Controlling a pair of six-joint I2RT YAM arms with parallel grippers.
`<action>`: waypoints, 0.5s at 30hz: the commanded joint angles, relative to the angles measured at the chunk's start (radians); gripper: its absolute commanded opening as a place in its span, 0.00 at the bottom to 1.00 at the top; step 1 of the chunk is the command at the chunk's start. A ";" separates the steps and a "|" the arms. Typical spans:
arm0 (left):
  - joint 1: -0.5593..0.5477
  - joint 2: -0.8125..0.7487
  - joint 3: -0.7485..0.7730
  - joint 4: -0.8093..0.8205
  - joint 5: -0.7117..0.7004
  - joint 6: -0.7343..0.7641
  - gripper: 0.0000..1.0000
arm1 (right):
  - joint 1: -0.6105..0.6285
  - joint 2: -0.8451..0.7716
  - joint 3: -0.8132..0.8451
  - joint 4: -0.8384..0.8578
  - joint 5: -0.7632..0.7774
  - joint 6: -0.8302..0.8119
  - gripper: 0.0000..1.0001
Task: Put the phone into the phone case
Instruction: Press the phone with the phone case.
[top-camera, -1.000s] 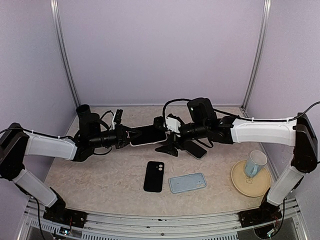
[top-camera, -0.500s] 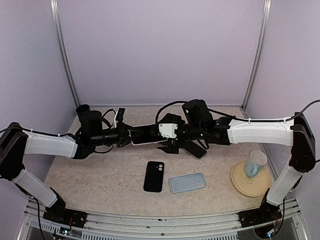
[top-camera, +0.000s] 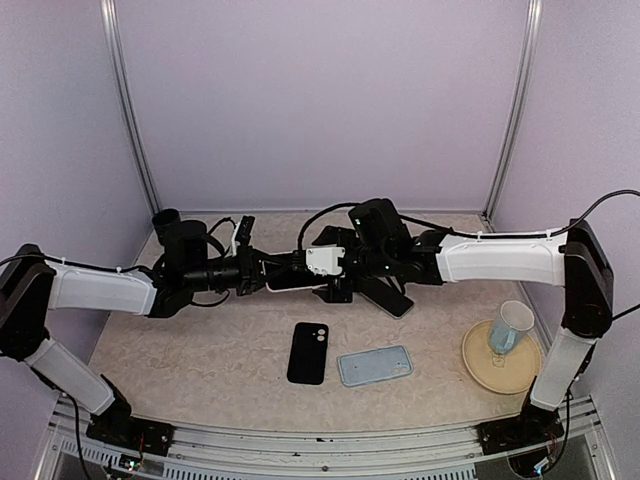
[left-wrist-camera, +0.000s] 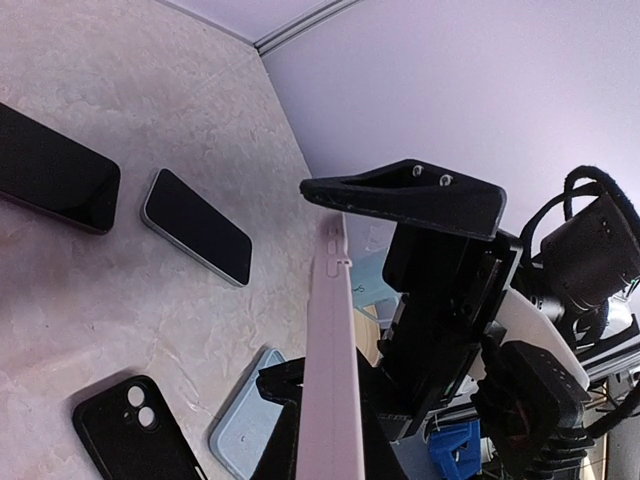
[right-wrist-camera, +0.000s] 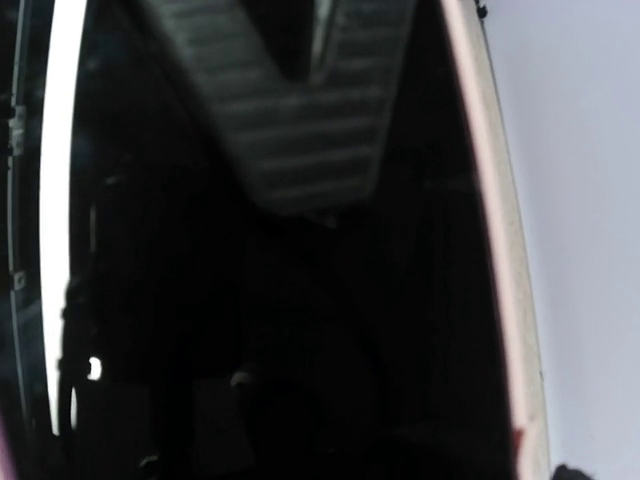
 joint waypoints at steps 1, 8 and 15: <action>-0.013 0.005 0.052 0.026 0.017 0.027 0.00 | 0.011 0.012 0.044 -0.042 -0.010 0.003 0.98; -0.021 0.007 0.052 0.021 0.010 0.034 0.00 | 0.011 0.025 0.072 -0.091 -0.021 0.014 0.87; -0.027 0.009 0.051 0.012 -0.002 0.046 0.00 | 0.011 0.041 0.118 -0.163 -0.095 0.067 0.84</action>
